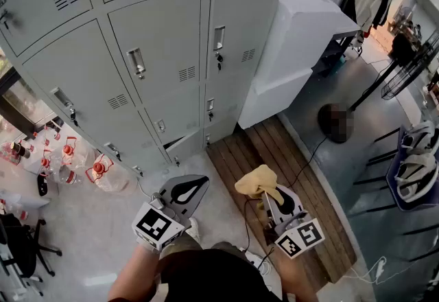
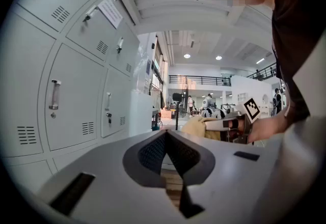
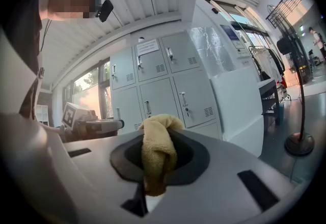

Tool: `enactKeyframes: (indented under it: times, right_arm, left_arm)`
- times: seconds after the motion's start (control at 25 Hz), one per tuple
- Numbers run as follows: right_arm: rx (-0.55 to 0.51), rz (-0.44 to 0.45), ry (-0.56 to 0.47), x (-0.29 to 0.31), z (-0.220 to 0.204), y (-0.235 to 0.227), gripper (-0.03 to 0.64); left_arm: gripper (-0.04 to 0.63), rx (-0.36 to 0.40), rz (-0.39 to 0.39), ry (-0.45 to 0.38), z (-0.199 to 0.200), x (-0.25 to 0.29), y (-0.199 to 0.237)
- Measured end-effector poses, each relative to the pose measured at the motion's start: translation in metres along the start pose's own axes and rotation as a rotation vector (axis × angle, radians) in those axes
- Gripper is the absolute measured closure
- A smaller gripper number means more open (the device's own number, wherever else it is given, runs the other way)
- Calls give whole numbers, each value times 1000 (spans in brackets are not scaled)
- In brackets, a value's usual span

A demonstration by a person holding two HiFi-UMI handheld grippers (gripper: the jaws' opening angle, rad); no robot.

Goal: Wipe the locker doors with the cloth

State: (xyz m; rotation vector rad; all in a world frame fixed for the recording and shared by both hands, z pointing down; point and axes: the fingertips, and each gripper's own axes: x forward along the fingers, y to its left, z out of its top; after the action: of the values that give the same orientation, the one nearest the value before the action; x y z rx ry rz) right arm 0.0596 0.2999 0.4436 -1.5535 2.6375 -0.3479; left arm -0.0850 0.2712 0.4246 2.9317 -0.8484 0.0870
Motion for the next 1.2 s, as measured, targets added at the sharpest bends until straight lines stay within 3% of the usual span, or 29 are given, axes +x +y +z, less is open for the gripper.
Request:
enactKeyframes:
  times: [0.12,0.28,0.6,0.88,1.2]
  right_arm:
    - [-2,3,2,28,-3,10,566]
    - [-2,-9,6,63,-4,18,566]
    - [4,-75,-42,99,13,7,565]
    - [-10,-79,-62,131,30,-34,565]
    - [3,14,-53,188,51,-107,565]
  left_arm:
    - [591,31,24,-13,-4,-11,36]
    - [591,-52,21,-33,-4,-24,77]
    - [591,-66,-39,-45,0,-6,124]
    - [589,-58,-31,-8,-3,40,153]
    - [589,-27,35,16,11,113,188]
